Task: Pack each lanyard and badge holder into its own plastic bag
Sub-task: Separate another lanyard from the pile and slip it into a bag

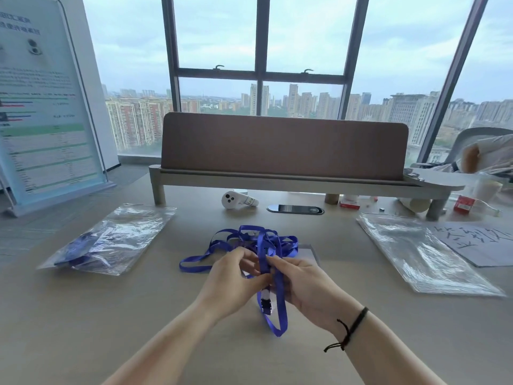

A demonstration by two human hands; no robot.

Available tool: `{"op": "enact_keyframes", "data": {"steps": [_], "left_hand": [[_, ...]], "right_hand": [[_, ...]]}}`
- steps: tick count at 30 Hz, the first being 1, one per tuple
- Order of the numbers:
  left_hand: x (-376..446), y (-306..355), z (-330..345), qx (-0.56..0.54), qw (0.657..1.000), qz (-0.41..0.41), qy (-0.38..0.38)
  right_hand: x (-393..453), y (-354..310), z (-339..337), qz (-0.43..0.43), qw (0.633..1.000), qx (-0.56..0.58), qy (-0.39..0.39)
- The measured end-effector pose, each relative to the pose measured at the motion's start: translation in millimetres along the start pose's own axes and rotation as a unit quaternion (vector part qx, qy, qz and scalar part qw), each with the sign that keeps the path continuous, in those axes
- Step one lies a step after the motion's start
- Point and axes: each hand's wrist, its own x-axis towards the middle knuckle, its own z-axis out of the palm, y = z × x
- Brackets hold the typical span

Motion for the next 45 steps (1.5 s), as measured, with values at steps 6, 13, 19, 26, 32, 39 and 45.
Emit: {"op": "enact_keyframes", "data": {"steps": [6, 13, 19, 26, 32, 39, 45], "left_hand": [[6, 3, -1, -0.077, 0.996, -0.037, 0.002], [-11, 23, 7, -0.191, 0.973, -0.028, -0.127], [-11, 32, -21, -0.044, 0.995, 0.026, -0.089], [-6, 37, -73, 0.051, 0.994, 0.094, 0.027], [-6, 8, -92, 0.055, 0.998, 0.028, 0.011], [-11, 7, -64, -0.083, 0.995, -0.033, -0.048], [-3, 31, -26, -0.125, 0.986, 0.031, -0.109]], "right_hand": [[0, 0, -8, -0.057, 0.992, -0.102, 0.050], [-11, -3, -2, -0.105, 0.990, -0.094, -0.002], [-13, 1, -28, -0.168, 0.903, -0.383, 0.098], [-30, -9, -53, -0.098, 0.928, -0.351, 0.072], [-45, -24, -69, -0.097, 0.961, -0.260, 0.008], [-29, -59, -43, -0.125, 0.985, -0.117, 0.000], [-15, -79, -9, -0.111, 0.990, -0.067, -0.062]]}}
